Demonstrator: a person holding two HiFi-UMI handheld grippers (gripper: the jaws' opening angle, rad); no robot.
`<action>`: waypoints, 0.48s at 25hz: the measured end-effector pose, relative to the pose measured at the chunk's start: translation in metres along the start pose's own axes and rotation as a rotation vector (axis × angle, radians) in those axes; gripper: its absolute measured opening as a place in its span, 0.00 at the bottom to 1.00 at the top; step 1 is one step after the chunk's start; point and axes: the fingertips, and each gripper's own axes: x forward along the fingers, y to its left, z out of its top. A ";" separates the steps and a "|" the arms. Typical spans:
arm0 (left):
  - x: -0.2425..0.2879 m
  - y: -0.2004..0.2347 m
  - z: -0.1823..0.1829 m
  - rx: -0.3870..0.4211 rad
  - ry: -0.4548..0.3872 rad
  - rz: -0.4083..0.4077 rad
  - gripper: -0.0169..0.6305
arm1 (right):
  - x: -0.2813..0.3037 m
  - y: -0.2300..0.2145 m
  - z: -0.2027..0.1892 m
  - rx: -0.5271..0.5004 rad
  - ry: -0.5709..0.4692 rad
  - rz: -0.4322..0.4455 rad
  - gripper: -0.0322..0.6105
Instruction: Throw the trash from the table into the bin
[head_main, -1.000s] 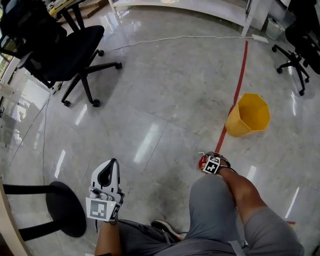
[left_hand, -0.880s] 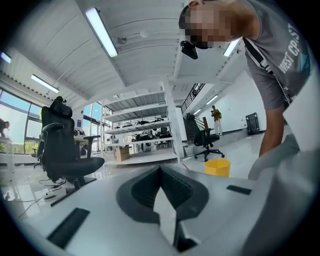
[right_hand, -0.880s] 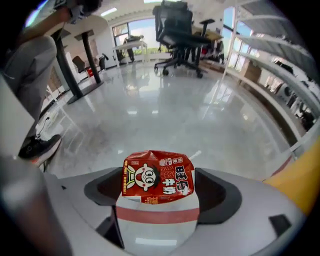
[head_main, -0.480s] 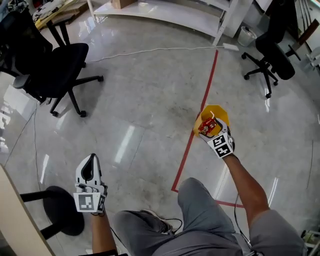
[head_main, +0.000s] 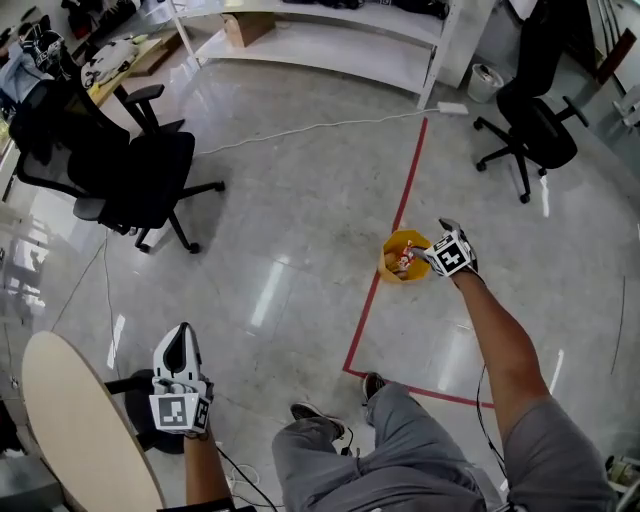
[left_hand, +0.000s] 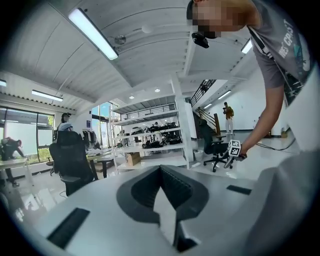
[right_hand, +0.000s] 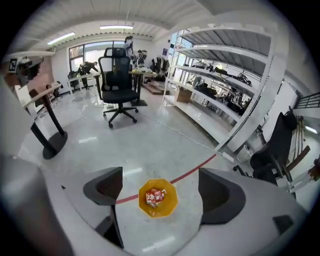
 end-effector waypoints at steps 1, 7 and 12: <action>-0.002 -0.005 0.021 0.005 0.001 -0.007 0.09 | -0.021 -0.004 0.017 0.010 -0.031 0.006 0.76; -0.015 -0.032 0.160 0.026 -0.053 -0.017 0.09 | -0.193 -0.025 0.128 0.056 -0.317 0.002 0.63; -0.031 -0.062 0.257 0.049 -0.166 -0.008 0.09 | -0.358 -0.015 0.206 0.035 -0.642 -0.006 0.06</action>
